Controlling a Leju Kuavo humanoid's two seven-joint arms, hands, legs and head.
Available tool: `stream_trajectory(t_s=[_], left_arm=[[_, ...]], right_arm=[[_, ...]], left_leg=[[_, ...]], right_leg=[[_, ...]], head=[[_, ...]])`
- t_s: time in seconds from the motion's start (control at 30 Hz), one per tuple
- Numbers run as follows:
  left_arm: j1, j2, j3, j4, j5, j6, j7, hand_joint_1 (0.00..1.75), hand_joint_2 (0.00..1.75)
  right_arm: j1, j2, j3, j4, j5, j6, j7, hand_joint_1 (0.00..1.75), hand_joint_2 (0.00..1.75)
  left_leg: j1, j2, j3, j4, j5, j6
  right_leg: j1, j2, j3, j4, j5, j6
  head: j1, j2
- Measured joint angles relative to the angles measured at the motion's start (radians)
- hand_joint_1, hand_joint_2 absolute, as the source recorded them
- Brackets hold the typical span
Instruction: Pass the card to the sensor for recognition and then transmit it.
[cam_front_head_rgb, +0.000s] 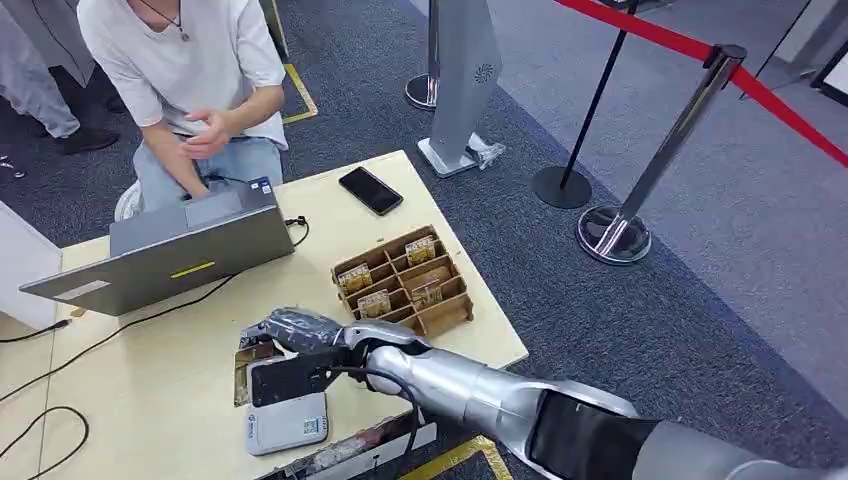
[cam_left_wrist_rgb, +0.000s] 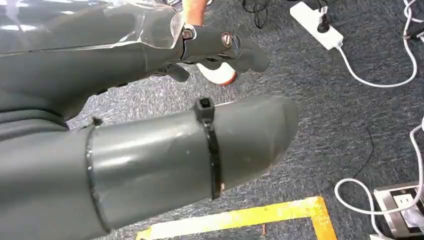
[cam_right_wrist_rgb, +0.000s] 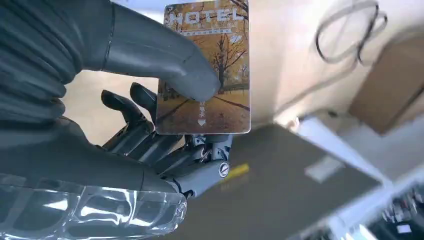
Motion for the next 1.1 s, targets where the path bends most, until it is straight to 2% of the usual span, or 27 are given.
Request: stream_trajectory(t_s=[0.07, 0.17, 0.33, 0.5, 0.63, 0.73, 0.93, 1.1], left_arm=[[0.001, 0.000, 0.005, 0.000, 0.002, 0.001, -0.007, 0.00, 0.00], [0.004, 0.000, 0.008, 0.000, -0.005, 0.001, -0.010, 0.00, 0.00], [0.000, -0.001, 0.008, 0.000, -0.040, -0.003, 0.003, 0.00, 0.00], [-0.010, -0.002, 0.003, 0.000, -0.076, -0.017, 0.025, 0.00, 0.00], [-0.014, -0.003, -0.004, 0.000, -0.097, -0.021, 0.035, 0.00, 0.00], [-0.018, -0.005, -0.005, 0.000, -0.109, -0.028, 0.037, 0.00, 0.00], [-0.027, -0.007, -0.005, 0.000, -0.114, -0.028, 0.042, 0.00, 0.00], [-0.027, -0.007, -0.004, 0.000, -0.111, -0.026, 0.035, 0.00, 0.00]], right_arm=[[0.002, -0.005, -0.022, -0.032, 0.051, -0.077, 0.000, 1.75, 1.75], [0.003, -0.012, -0.060, -0.086, 0.180, -0.243, 0.010, 1.75, 1.75], [0.005, -0.023, -0.121, -0.146, 0.452, -0.507, 0.077, 1.75, 1.75], [0.001, -0.027, -0.177, -0.140, 0.747, -0.709, 0.163, 1.75, 1.75], [0.000, -0.026, -0.238, -0.132, 0.986, -0.731, 0.202, 1.75, 1.75], [-0.004, -0.014, -0.296, -0.123, 1.107, -0.731, 0.224, 1.75, 1.75], [-0.047, 0.004, -0.329, -0.048, 1.206, -0.731, 0.287, 1.75, 1.75], [-0.086, 0.021, -0.324, 0.037, 1.208, -0.731, 0.328, 1.75, 1.75]], left_leg=[[0.000, 0.000, 0.000, 0.000, 0.000, 0.000], [0.000, 0.000, 0.000, 0.000, 0.000, 0.000], [0.000, 0.000, 0.000, 0.000, 0.000, 0.000], [0.000, 0.000, 0.000, 0.000, 0.000, 0.000], [0.000, 0.000, 0.000, 0.000, 0.000, 0.000], [0.000, 0.000, 0.000, 0.000, 0.000, 0.000], [0.000, 0.000, 0.000, 0.000, 0.000, 0.000], [0.000, 0.000, 0.000, 0.000, 0.000, 0.000]], right_leg=[[0.000, 0.000, 0.000, 0.000, 0.000, 0.000], [0.000, 0.000, 0.000, 0.000, 0.000, 0.000], [0.000, 0.000, 0.000, 0.000, 0.000, 0.000], [0.000, 0.000, 0.000, 0.000, 0.000, 0.000], [0.000, 0.000, 0.000, 0.000, 0.000, 0.000], [0.000, 0.000, 0.000, 0.000, 0.000, 0.000], [0.000, 0.000, 0.000, 0.000, 0.000, 0.000], [0.000, 0.000, 0.000, 0.000, 0.000, 0.000]], head=[[0.000, 0.000], [0.000, 0.000], [0.000, 0.000], [0.000, 0.000], [0.000, 0.000], [0.000, 0.000], [0.000, 0.000], [0.000, 0.000]])
